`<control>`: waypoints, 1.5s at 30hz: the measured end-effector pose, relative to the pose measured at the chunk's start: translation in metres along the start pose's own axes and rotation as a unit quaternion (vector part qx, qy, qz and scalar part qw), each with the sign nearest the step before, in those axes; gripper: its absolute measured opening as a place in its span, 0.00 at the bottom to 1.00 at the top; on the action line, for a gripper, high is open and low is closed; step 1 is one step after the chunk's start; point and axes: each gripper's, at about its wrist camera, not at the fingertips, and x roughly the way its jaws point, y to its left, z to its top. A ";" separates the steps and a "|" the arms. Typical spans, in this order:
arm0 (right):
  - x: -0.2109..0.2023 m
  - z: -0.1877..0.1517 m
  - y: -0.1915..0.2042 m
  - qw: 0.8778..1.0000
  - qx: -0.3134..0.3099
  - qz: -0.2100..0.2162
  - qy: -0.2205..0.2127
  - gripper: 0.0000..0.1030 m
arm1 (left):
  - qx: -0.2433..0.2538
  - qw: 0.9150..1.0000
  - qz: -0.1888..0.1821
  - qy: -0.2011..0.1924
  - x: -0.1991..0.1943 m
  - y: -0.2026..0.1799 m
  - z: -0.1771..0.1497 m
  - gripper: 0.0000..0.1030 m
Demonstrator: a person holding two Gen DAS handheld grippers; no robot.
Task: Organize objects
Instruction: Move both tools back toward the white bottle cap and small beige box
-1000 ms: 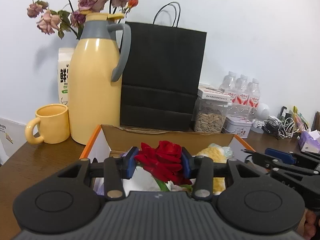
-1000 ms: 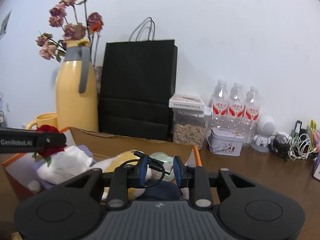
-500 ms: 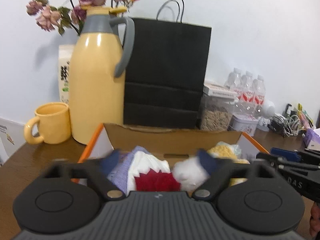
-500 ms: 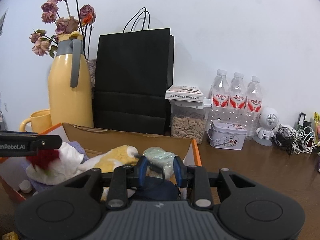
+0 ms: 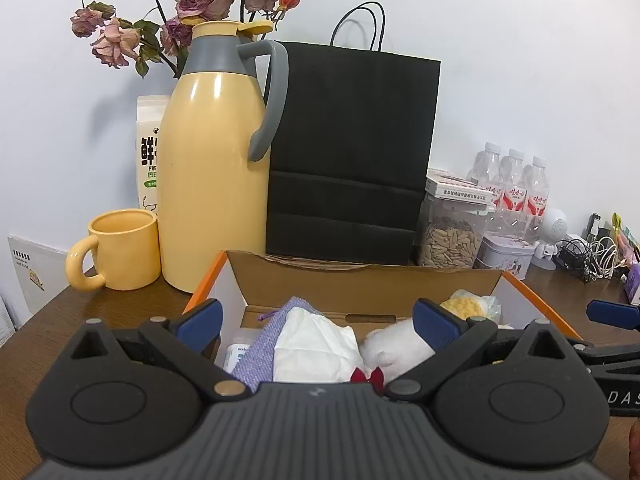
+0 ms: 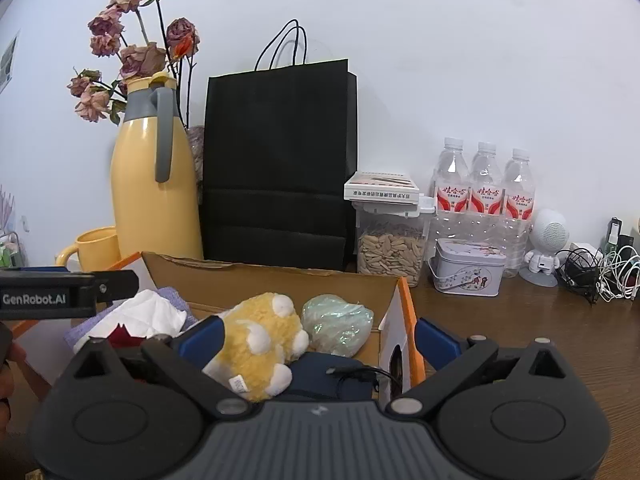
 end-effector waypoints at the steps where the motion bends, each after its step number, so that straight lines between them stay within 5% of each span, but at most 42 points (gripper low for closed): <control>1: 0.000 0.000 0.000 1.000 -0.001 0.000 0.000 0.99 | 0.000 1.000 0.000 0.000 0.000 0.000 0.000 1.00; 23: -0.050 -0.013 0.029 0.999 -0.044 -0.013 -0.026 1.00 | -0.002 1.000 0.009 -0.023 -0.045 0.011 -0.016 1.00; 37: -0.096 -0.053 0.076 0.996 -0.082 0.036 -0.002 0.99 | -0.003 1.000 0.030 0.010 -0.108 0.034 -0.049 1.00; 42: -0.106 -0.067 0.097 0.990 -0.102 0.092 0.032 0.85 | -0.007 0.999 0.034 0.036 -0.129 0.050 -0.064 1.00; 45: -0.107 -0.075 0.111 0.985 -0.117 0.113 0.055 0.67 | -0.008 0.998 0.035 0.044 -0.141 0.060 -0.069 1.00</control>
